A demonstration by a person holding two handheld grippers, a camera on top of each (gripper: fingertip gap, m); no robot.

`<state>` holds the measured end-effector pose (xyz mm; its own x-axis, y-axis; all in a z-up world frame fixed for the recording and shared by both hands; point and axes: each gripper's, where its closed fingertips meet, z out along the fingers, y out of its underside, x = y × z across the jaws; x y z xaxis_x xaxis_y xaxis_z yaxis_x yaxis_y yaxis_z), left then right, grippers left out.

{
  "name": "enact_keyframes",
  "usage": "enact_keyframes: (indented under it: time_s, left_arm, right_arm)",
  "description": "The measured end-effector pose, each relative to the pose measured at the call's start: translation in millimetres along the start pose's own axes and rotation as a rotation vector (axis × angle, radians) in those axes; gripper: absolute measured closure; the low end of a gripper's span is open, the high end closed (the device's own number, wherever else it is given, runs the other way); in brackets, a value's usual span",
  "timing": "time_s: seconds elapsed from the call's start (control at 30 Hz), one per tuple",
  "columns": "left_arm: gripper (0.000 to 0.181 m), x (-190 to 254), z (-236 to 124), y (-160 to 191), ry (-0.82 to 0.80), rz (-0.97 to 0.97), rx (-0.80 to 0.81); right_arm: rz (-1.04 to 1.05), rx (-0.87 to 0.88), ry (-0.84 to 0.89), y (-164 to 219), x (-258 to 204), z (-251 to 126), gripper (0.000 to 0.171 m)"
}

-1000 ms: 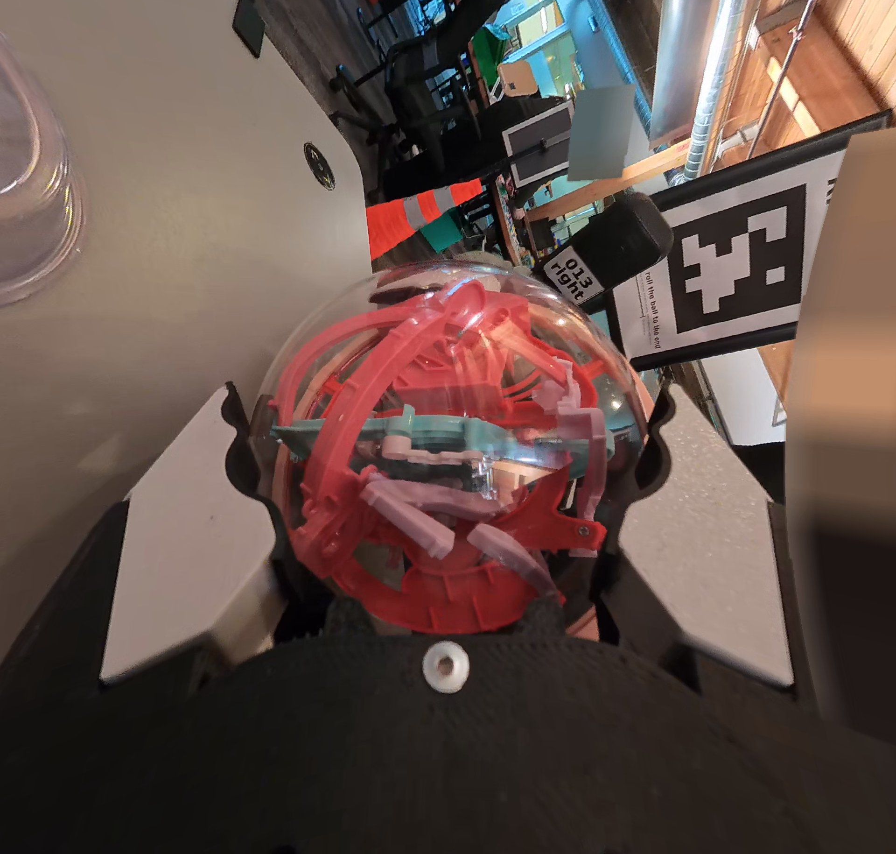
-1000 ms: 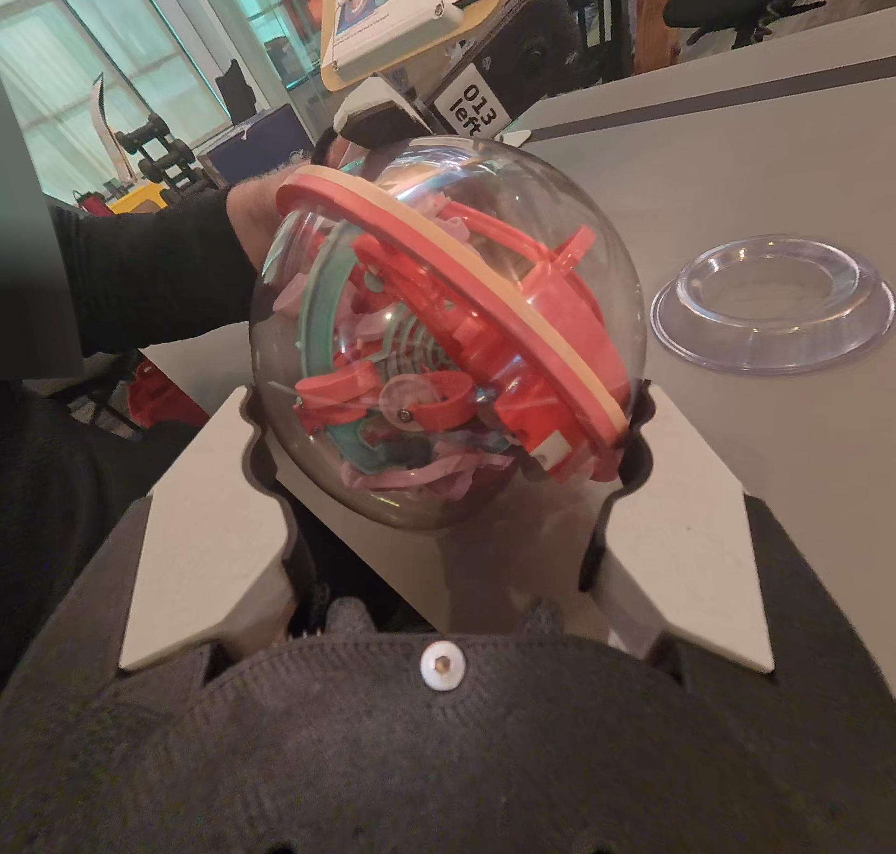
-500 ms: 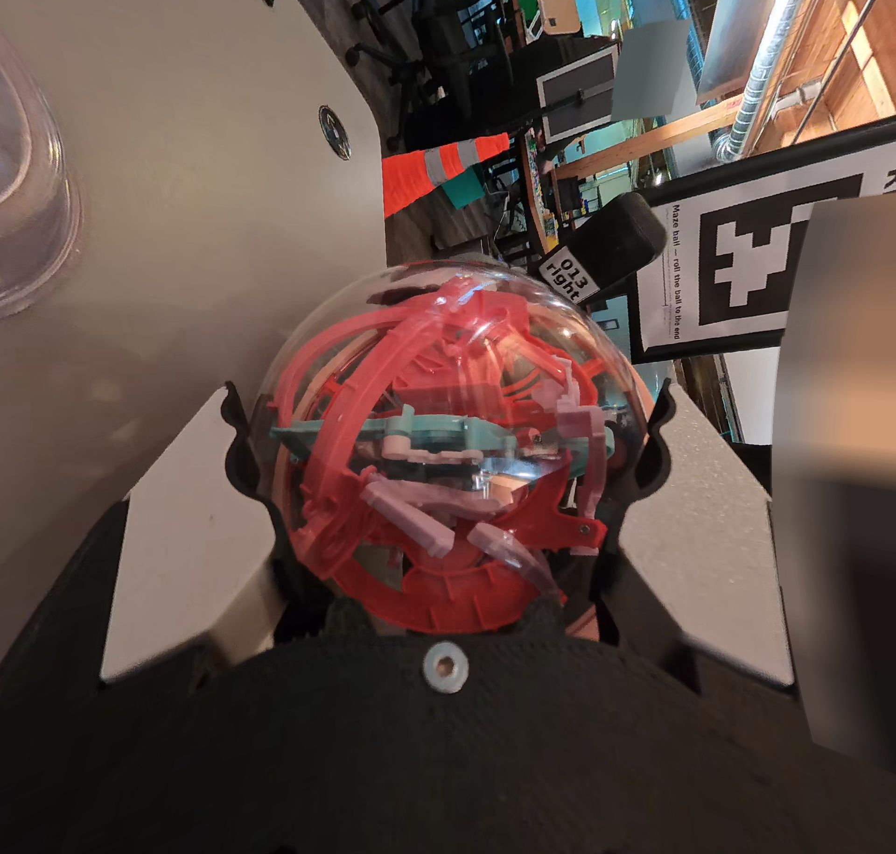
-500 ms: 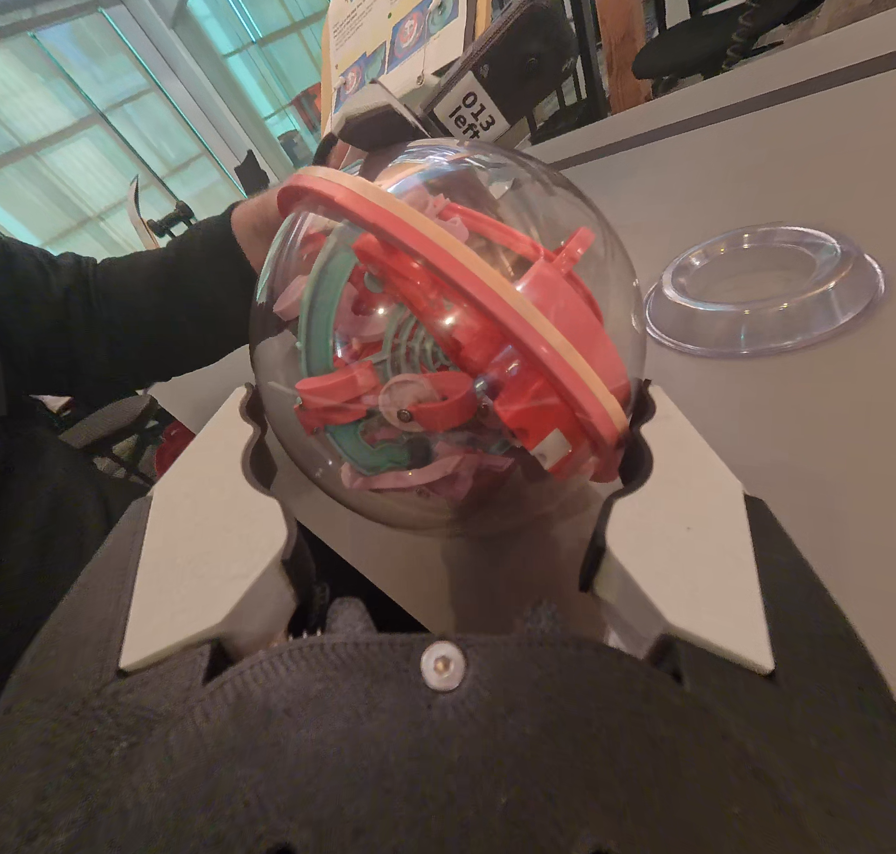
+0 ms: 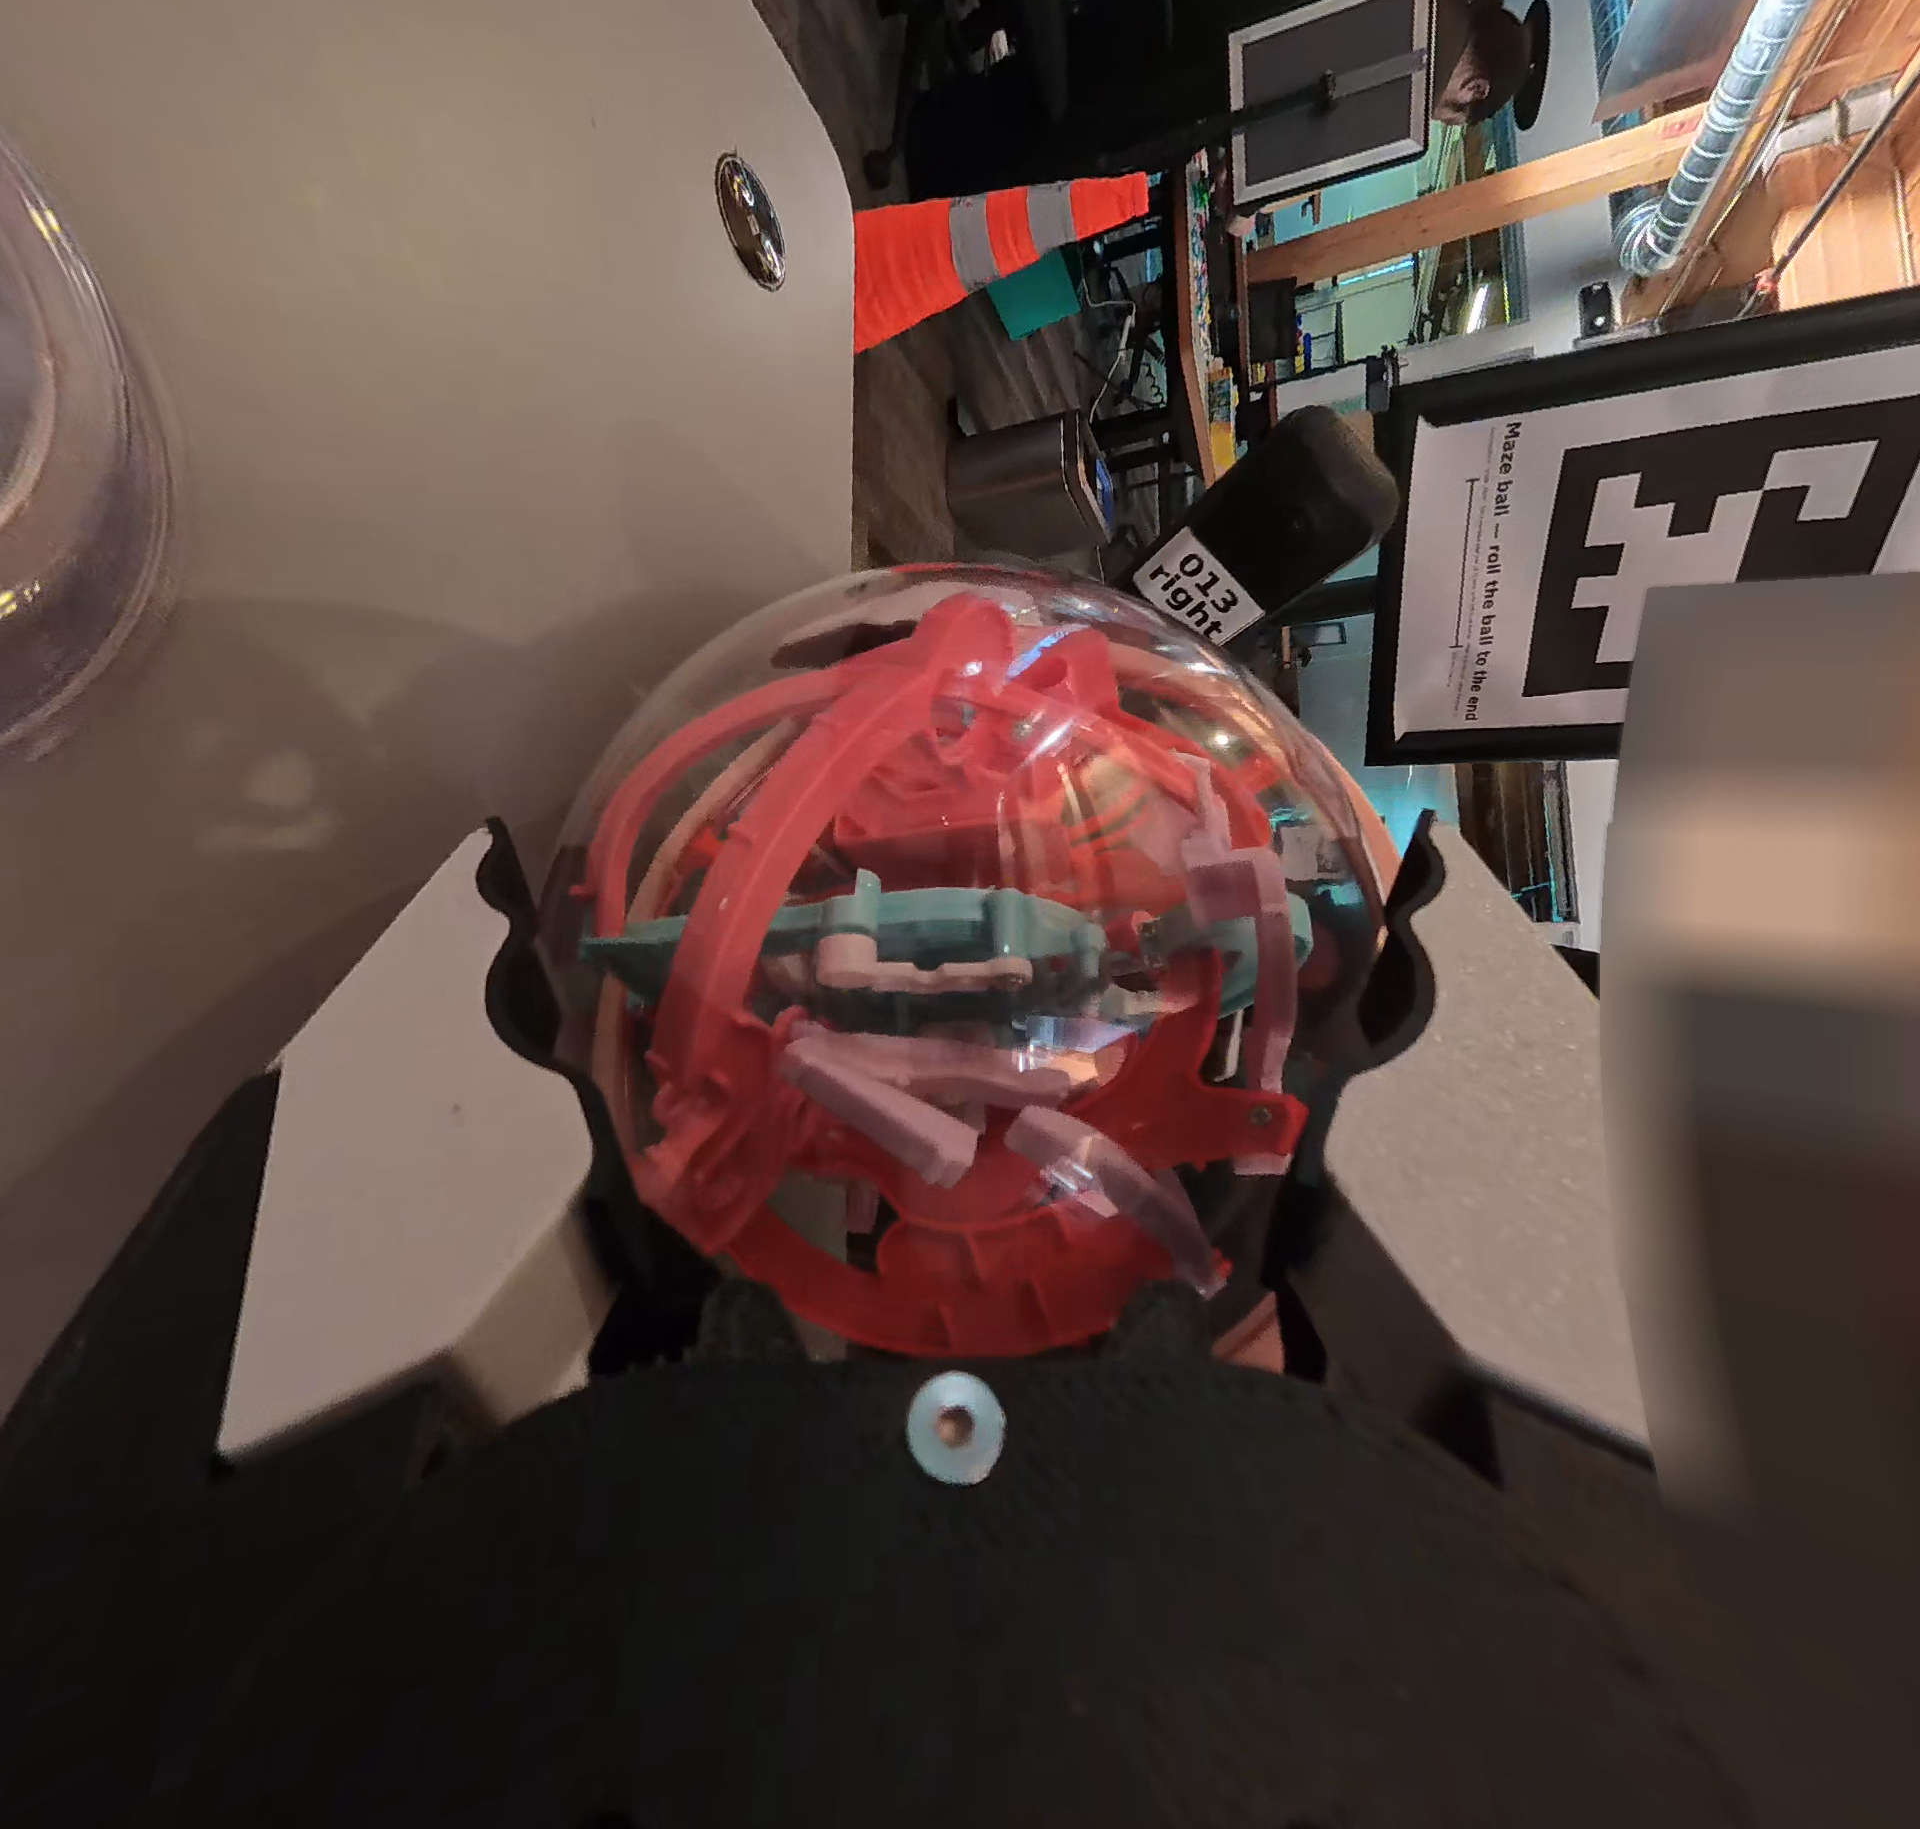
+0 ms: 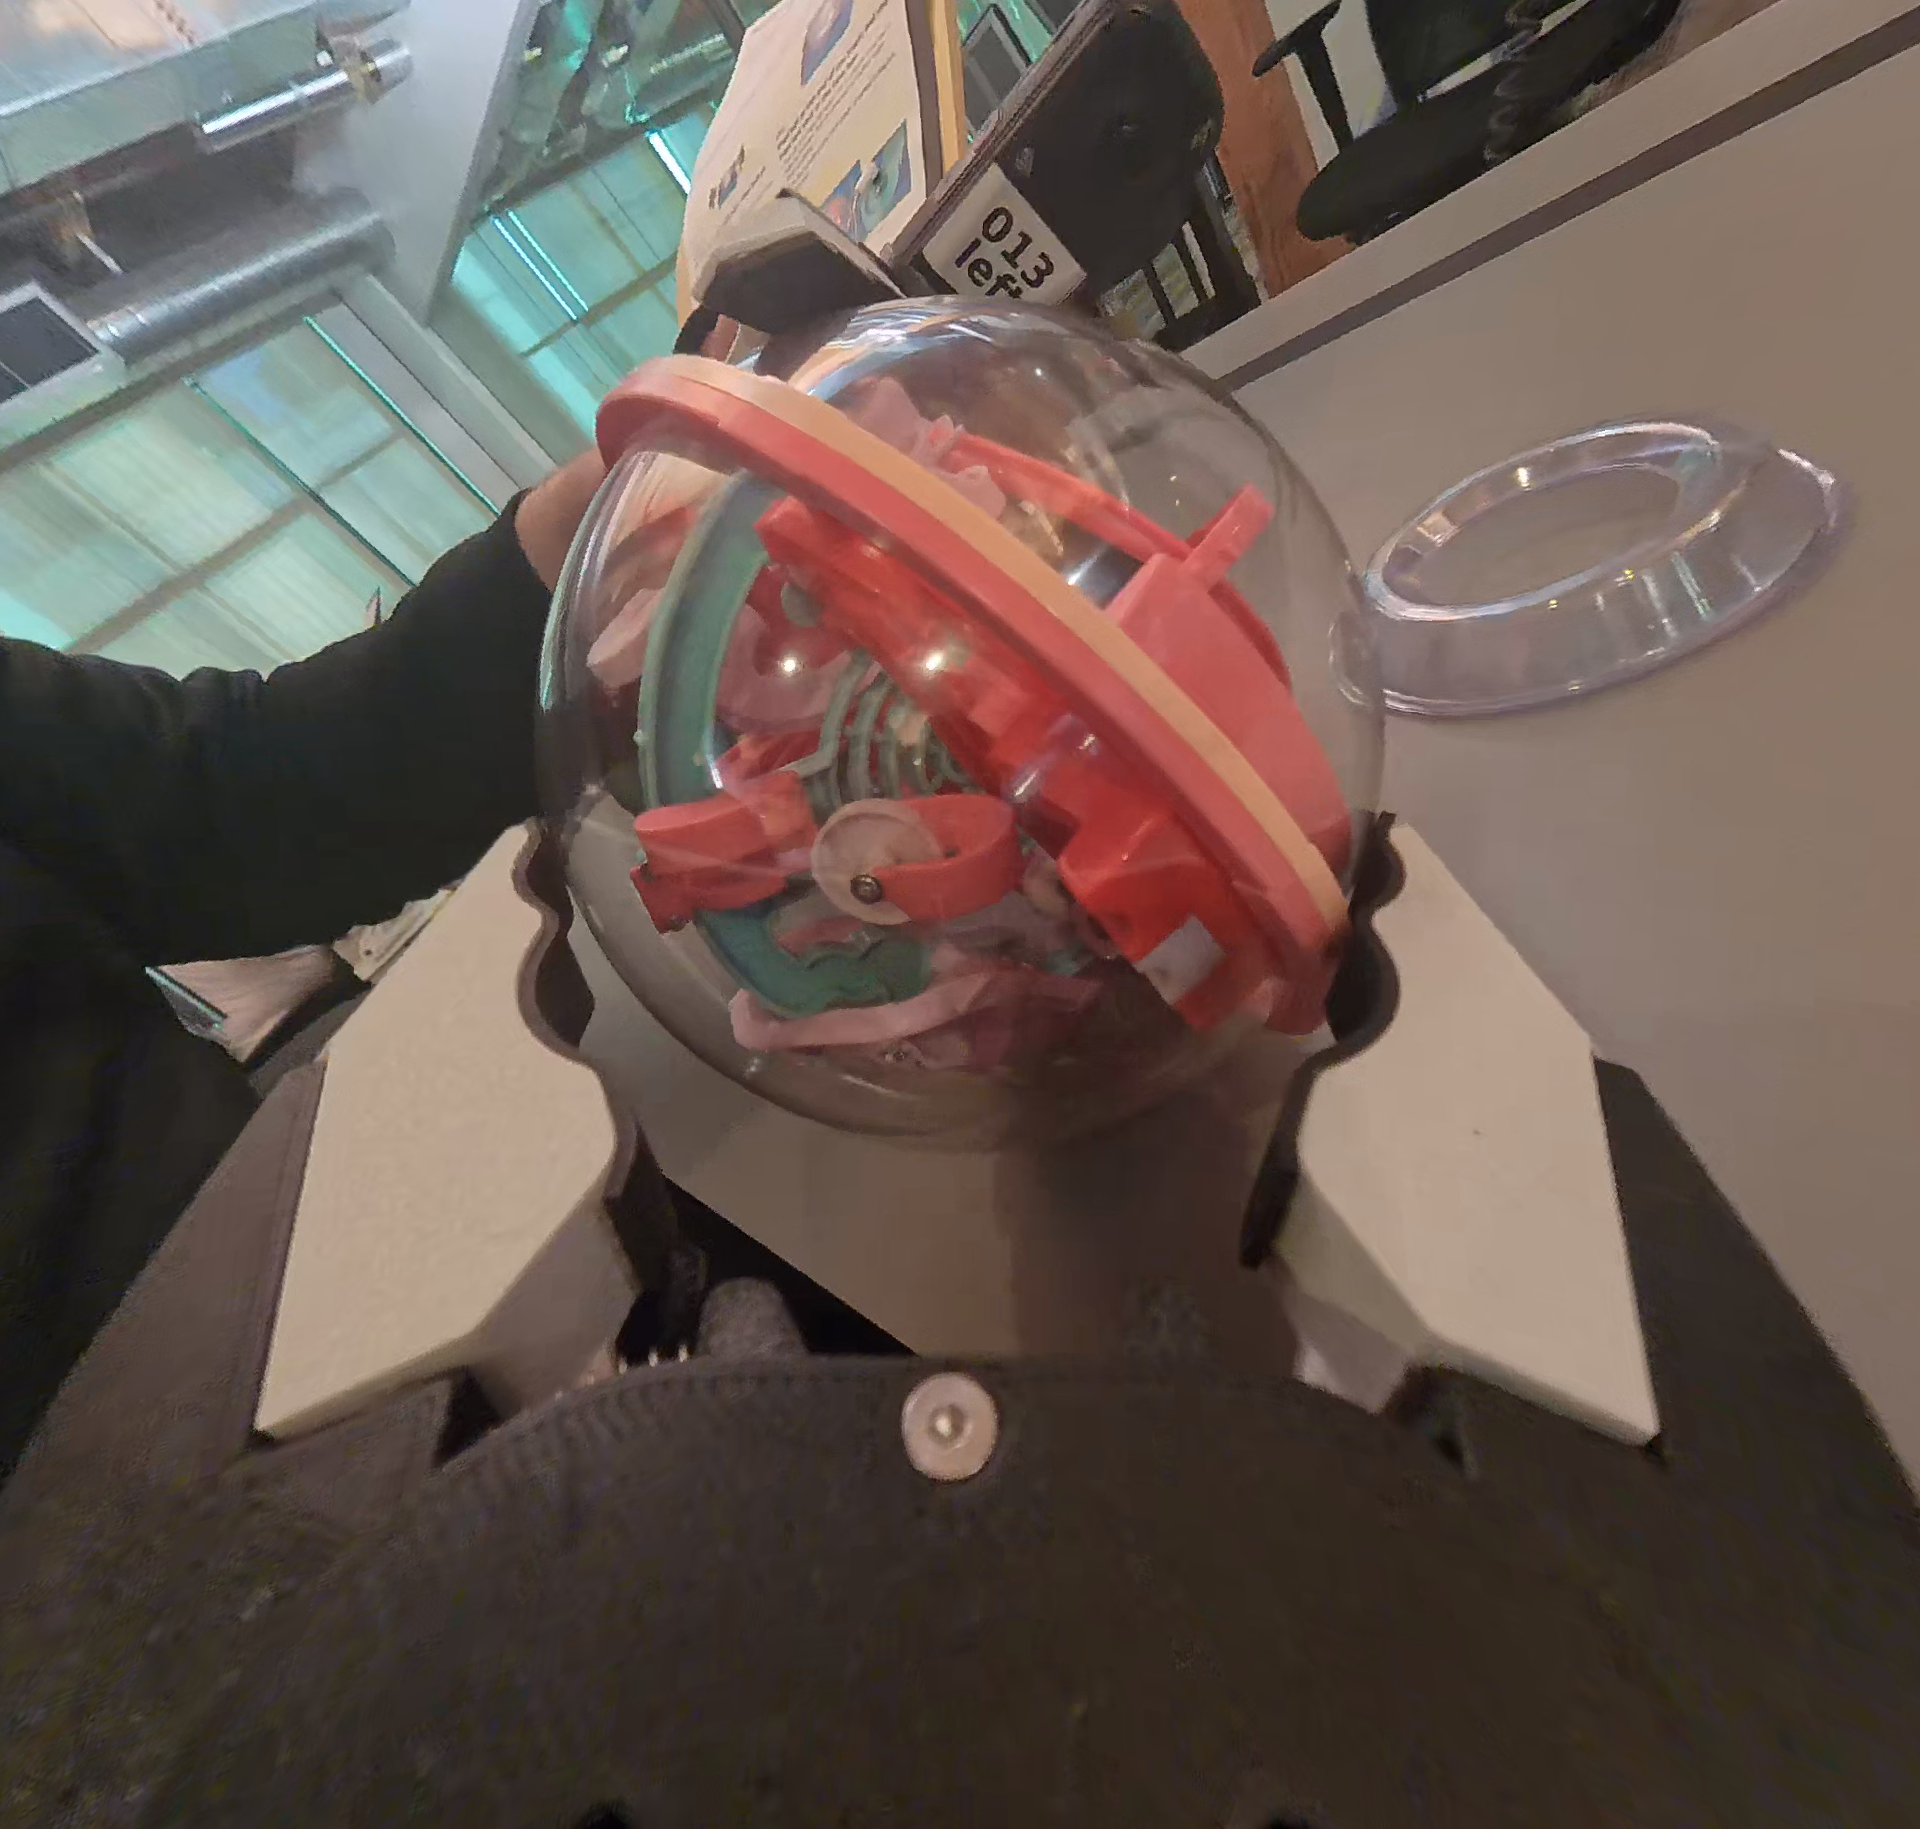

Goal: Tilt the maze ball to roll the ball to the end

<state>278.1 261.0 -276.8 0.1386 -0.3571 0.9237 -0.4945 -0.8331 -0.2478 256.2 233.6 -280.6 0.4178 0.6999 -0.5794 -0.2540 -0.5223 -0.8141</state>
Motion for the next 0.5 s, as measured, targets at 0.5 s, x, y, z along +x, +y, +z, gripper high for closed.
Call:
enact_keyframes:
  time_s: [0.5]
  left_arm:
    - [0.023,13.4,-3.1,3.2,0.103,0.248,-0.026]
  right_arm:
    - [0.085,0.048,-0.036,-1.1,5.0,-5.8,0.027]
